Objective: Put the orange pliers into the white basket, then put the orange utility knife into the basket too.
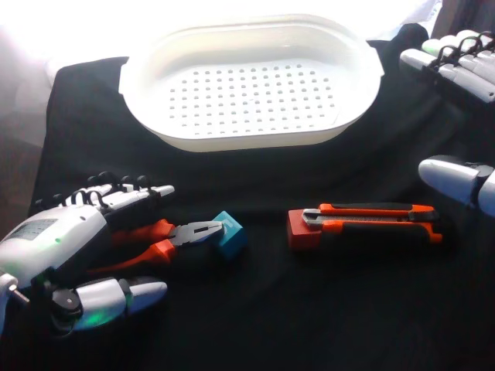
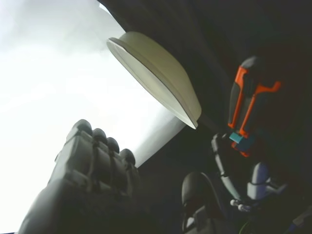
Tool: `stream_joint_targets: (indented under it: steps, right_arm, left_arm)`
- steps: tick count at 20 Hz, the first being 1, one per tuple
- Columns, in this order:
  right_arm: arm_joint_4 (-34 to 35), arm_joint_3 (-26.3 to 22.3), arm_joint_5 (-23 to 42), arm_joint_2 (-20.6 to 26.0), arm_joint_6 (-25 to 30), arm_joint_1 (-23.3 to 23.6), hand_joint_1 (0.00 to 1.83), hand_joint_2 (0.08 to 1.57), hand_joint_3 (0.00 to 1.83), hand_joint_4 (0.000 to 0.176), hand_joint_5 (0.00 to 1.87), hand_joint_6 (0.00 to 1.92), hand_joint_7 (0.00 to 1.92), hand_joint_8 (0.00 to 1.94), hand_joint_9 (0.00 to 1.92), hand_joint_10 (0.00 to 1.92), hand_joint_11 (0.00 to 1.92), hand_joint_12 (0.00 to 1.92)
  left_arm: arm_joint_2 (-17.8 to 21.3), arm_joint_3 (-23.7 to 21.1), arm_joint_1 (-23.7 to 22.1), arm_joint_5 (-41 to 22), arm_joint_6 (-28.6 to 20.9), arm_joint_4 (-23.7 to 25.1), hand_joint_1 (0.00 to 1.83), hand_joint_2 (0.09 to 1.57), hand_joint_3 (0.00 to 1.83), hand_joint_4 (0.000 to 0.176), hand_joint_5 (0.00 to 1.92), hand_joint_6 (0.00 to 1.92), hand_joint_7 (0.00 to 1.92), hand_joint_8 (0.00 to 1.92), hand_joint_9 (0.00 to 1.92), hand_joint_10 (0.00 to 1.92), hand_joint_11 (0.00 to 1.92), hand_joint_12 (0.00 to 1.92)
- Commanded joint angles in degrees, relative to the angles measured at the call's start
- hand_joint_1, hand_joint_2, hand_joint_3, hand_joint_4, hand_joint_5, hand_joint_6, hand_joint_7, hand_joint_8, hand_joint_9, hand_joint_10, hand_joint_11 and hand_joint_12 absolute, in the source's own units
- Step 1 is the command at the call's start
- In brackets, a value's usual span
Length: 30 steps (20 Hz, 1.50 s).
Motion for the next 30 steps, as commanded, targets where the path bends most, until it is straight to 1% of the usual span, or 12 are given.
stream_joint_targets:
  steps: [1, 3, 4, 6, 7, 9, 17, 19, 21, 23, 28, 30]
  right_arm:
    - [-0.1, 0.1, 6.8, 0.0, -0.2, 0.4, 0.32, 1.33, 0.0, 0.032, 0.0, 0.0, 0.0, 0.0, 0.0, 0.0, 0.0, 0.0]
    - [-0.1, 0.1, 6.8, 0.0, -0.2, 0.4, 0.33, 1.33, 0.0, 0.024, 0.0, 0.0, 0.0, 0.0, 0.0, 0.0, 0.0, 0.0]
    - [-0.1, 0.1, 6.8, -0.1, -0.2, 0.4, 0.35, 1.32, 0.0, 0.021, 0.0, 0.0, 0.0, 0.0, 0.0, 0.0, 0.0, 0.0]
    - [-0.1, 0.1, 6.8, -0.1, -0.2, 0.4, 0.36, 1.33, 0.0, 0.026, 0.0, 0.0, 0.0, 0.0, 0.0, 0.0, 0.0, 0.0]
    - [-0.1, 0.1, 6.8, -0.1, -0.2, 0.4, 0.37, 1.33, 0.0, 0.039, 0.0, 0.0, 0.0, 0.0, 0.0, 0.0, 0.0, 0.0]
    - [0.0, 0.1, 6.8, -0.2, -0.2, 0.4, 0.32, 1.33, 0.0, 0.032, 0.0, 0.0, 0.0, 0.0, 0.0, 0.0, 0.0, 0.0]
    - [0.0, 0.1, 6.8, -0.2, -0.2, 0.4, 0.36, 1.33, 0.0, 0.036, 0.0, 0.0, 0.0, 0.0, 0.0, 0.0, 0.0, 0.0]
    - [0.1, 0.1, 6.8, -0.2, -0.2, 0.4, 0.36, 1.33, 0.0, 0.034, 0.0, 0.0, 0.0, 0.0, 0.0, 0.0, 0.0, 0.0]
    - [0.2, 0.0, 6.8, -0.2, -0.2, 0.4, 0.38, 1.32, 0.0, 0.03, 0.0, 0.0, 0.0, 0.0, 0.0, 0.0, 0.0, 0.0]
    - [0.2, 0.0, 6.7, -0.2, -0.2, 0.4, 0.38, 1.32, 0.0, 0.027, 0.0, 0.0, 0.0, 0.0, 0.0, 0.0, 0.0, 0.0]
    - [0.4, 0.1, 6.5, -0.2, -0.2, 0.4, 0.36, 1.32, 0.0, 0.031, 0.0, 0.0, 0.0, 0.0, 0.0, 0.0, 0.0, 0.0]
    - [0.4, 0.1, 6.4, -0.3, -0.2, 0.4, 0.37, 1.33, 0.0, 0.009, 0.0, 0.0, 0.0, 0.0, 0.0, 0.0, 0.0, 0.0]
  left_arm:
    - [-1.1, 0.1, -0.7, -2.3, -1.3, 0.8, 1.03, 1.18, 0.0, 0.009, 0.41, 0.06, 0.38, 0.06, 0.0, 0.71, 0.0, 1.12]
    - [-1.4, 0.3, -0.8, -1.8, -1.3, 0.7, 1.09, 1.19, 0.0, 0.006, 0.45, 0.18, 0.41, 0.18, 0.0, 0.93, 0.0, 1.28]
    - [-1.4, 0.3, -0.8, -1.8, -1.3, 0.6, 1.17, 1.21, 0.0, 0.0, 0.34, 0.74, 0.24, 0.81, 0.0, 1.2, 0.0, 1.57]
    - [-1.5, 0.3, -1.0, -2.0, -1.3, 0.6, 1.17, 1.24, 0.0, 0.0, 0.29, 1.0, 0.19, 1.09, 0.0, 1.31, 0.0, 1.69]
    - [-1.5, 0.2, -1.0, -2.3, -1.3, 0.7, 1.01, 1.35, 0.01, 0.0, 0.47, 1.52, 0.16, 1.2, 0.0, 1.4, 0.0, 1.8]
    - [-1.3, 0.0, -1.2, -3.6, -1.3, 1.0, 0.94, 1.47, 0.0, 0.018, 0.43, 1.81, 0.34, 1.88, 0.0, 1.61, 0.0, 1.92]
    - [2.9, -3.8, -1.8, -12.7, -0.3, 5.4, 0.92, 1.49, 0.0, 0.026, 0.42, 1.85, 0.32, 1.92, 0.0, 1.59, 0.0, 1.92]
    - [5.2, -5.0, -1.8, -15.1, -0.2, 7.3, 0.84, 1.44, 0.0, 0.0, 0.43, 1.78, 0.05, 1.32, 0.0, 1.49, 0.0, 1.9]
    - [6.8, -5.8, -1.8, -16.4, 0.1, 8.5, 0.82, 1.43, 0.0, 0.0, 0.45, 1.76, 0.11, 1.33, 0.0, 1.55, 0.0, 1.92]
    - [8.4, -6.3, -1.7, -17.8, 0.4, 9.7, 0.95, 1.46, 0.0, 0.023, 0.44, 1.81, 0.35, 1.86, 0.0, 1.63, 0.0, 1.92]
    - [10.0, -3.5, -7.2, -14.2, 1.1, 8.8, 0.99, 1.43, 0.0, 0.026, 0.46, 1.8, 0.44, 1.75, 0.04, 1.5, 0.0, 1.82]
    - [8.7, -0.5, -13.2, -8.4, 2.0, 8.5, 0.98, 1.44, 0.0, 0.031, 0.44, 1.8, 0.44, 1.79, 0.03, 1.47, 0.0, 1.77]
